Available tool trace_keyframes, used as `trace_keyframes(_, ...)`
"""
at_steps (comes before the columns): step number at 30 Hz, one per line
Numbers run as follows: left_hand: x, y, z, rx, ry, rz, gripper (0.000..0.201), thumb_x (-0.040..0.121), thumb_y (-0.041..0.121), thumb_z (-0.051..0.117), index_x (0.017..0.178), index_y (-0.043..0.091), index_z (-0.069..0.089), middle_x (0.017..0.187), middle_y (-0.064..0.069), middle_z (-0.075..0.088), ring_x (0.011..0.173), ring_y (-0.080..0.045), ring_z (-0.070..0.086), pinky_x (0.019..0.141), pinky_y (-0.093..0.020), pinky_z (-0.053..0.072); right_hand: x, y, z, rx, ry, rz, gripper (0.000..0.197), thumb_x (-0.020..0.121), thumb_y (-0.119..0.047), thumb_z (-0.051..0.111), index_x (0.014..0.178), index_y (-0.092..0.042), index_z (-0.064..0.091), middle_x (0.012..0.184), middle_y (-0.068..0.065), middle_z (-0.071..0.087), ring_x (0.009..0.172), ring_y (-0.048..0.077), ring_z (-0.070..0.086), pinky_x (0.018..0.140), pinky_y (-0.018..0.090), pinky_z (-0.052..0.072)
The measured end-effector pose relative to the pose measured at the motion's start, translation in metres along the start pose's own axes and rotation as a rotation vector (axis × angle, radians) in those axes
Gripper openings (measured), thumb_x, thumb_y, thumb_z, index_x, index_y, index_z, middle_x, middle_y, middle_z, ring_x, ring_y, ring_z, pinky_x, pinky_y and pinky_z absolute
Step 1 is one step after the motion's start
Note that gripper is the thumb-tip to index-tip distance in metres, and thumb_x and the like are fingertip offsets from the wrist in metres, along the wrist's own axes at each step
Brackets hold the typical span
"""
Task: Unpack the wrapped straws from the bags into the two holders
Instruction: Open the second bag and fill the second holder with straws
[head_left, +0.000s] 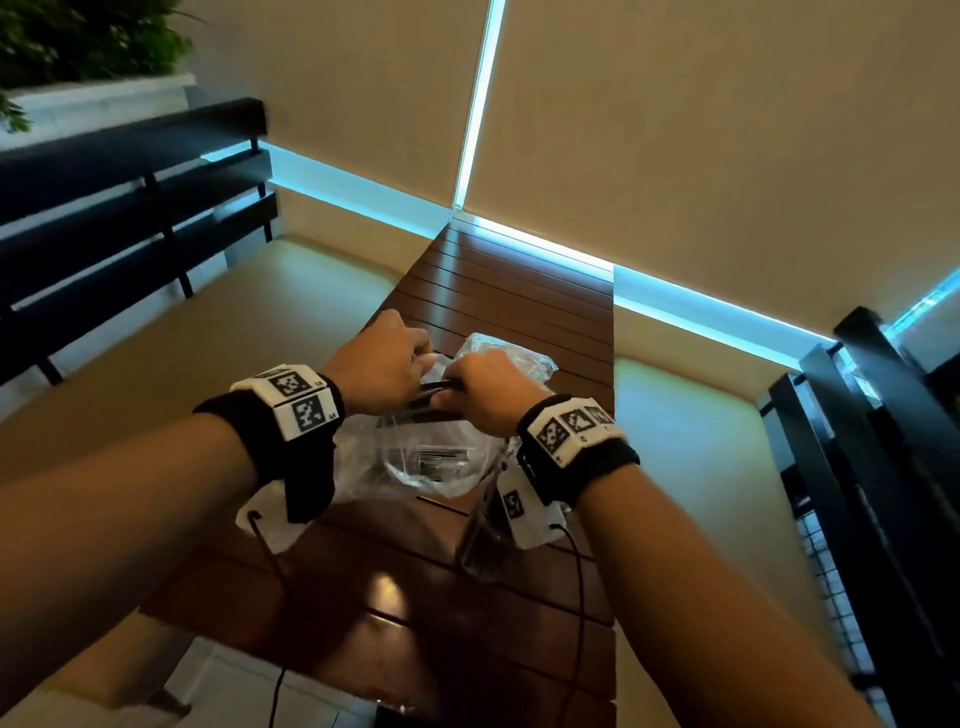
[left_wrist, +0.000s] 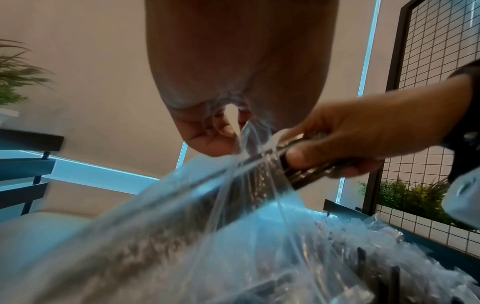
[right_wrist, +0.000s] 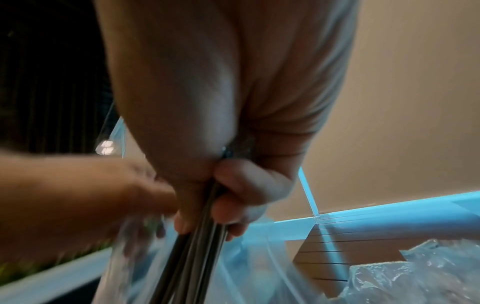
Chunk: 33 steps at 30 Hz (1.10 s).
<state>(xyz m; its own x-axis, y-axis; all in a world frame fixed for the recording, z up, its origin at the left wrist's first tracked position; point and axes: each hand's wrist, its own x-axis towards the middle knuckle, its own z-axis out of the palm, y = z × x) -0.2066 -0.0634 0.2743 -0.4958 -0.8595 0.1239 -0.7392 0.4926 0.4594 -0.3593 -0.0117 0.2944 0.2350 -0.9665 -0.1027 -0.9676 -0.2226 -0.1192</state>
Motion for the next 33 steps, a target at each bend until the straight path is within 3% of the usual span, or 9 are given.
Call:
trace_keyframes(5,-0.002,0.004,0.003,-0.095,-0.059,0.093,0.032,0.105,0.029,0.035,0.089,0.010,0.056,0.087,-0.006,0.056,0.080,-0.025,0.054,0.065,-0.035,0.036,-0.013,0.021,-0.020,0.399,0.198,0.105,0.026,0.093,-0.042,0.064,0.085,-0.019,0.075,0.075,-0.002,0.068,0.059,0.004,0.057,0.057,0.018,0.042)
trace_keyframes(7,-0.002,0.006,0.002,-0.149,-0.085,0.101,0.032,0.106,0.031,0.033,0.100,0.011,0.058,0.087,-0.006,0.062,0.077,-0.024,0.058,0.067,-0.035,0.044,-0.014,0.022,-0.018,0.586,0.376,0.196,0.024,0.088,-0.038,0.071,0.080,-0.016,0.075,0.071,0.001,0.070,0.054,0.008,0.060,0.055,0.022,0.049)
trace_keyframes(10,0.001,0.012,0.000,-0.188,-0.094,0.146,0.026,0.106,0.032,0.036,0.108,0.017,0.057,0.089,-0.003,0.065,0.077,-0.019,0.062,0.073,-0.042,0.052,-0.012,0.018,-0.009,0.951,0.646,0.344,0.022,0.080,-0.025,0.077,0.073,-0.006,0.069,0.061,0.004,0.063,0.047,0.012,0.051,0.048,0.025,0.044)
trace_keyframes(14,0.005,0.029,0.001,-0.230,-0.057,0.221,0.021,0.104,0.024,0.043,0.116,0.015,0.058,0.102,-0.003,0.066,0.090,-0.019,0.061,0.083,-0.040,0.051,0.002,0.006,-0.001,1.310,0.893,0.529,0.019,0.082,-0.024,0.072,0.070,-0.015,0.060,0.063,-0.002,0.059,0.061,0.016,0.056,0.061,0.036,0.049)
trace_keyframes(17,0.009,0.040,0.000,-0.226,-0.046,0.273,0.025,0.102,0.012,0.045,0.123,0.011,0.059,0.112,-0.004,0.064,0.099,-0.020,0.059,0.088,-0.037,0.048,0.011,0.002,-0.003,1.349,0.983,0.551,0.022,0.097,-0.034,0.058,0.083,-0.018,0.058,0.069,-0.006,0.064,0.066,0.011,0.060,0.069,0.033,0.053)
trace_keyframes(21,0.013,0.040,0.000,-0.228,-0.037,0.274,0.037,0.092,-0.007,0.042,0.120,0.006,0.064,0.113,-0.006,0.066,0.103,-0.018,0.061,0.092,-0.034,0.049,0.008,0.011,-0.009,1.409,1.081,0.561,0.025,0.103,-0.039,0.047,0.087,-0.020,0.053,0.062,-0.008,0.055,0.053,0.002,0.054,0.059,0.023,0.047)
trace_keyframes(24,0.015,0.032,0.008,-0.250,-0.031,0.197,0.044,0.084,-0.016,0.042,0.113,0.007,0.065,0.105,-0.003,0.067,0.097,-0.014,0.062,0.091,-0.029,0.050,-0.001,0.020,-0.023,1.498,1.195,0.512,0.023,0.103,-0.036,0.048,0.099,-0.014,0.052,0.055,-0.011,0.051,0.053,0.008,0.060,0.063,0.029,0.054)
trace_keyframes(28,0.019,0.012,0.015,-0.217,-0.005,0.124,0.039,0.085,-0.014,0.044,0.107,0.009,0.067,0.097,0.001,0.068,0.090,-0.012,0.060,0.081,-0.021,0.046,-0.024,0.038,-0.055,1.434,1.411,0.471,0.024,0.101,-0.033,0.055,0.085,-0.015,0.051,0.048,-0.010,0.046,0.039,0.011,0.044,0.047,0.029,0.044)
trace_keyframes(33,0.021,-0.010,0.017,-0.215,0.047,0.048,0.036,0.081,-0.013,0.048,0.101,0.009,0.069,0.094,-0.002,0.073,0.090,-0.018,0.065,0.082,-0.026,0.048,-0.063,0.075,-0.083,1.431,1.566,0.430,0.025,0.099,-0.029,0.061,0.086,-0.011,0.050,0.056,-0.003,0.041,0.037,0.010,0.035,0.039,0.023,0.035)
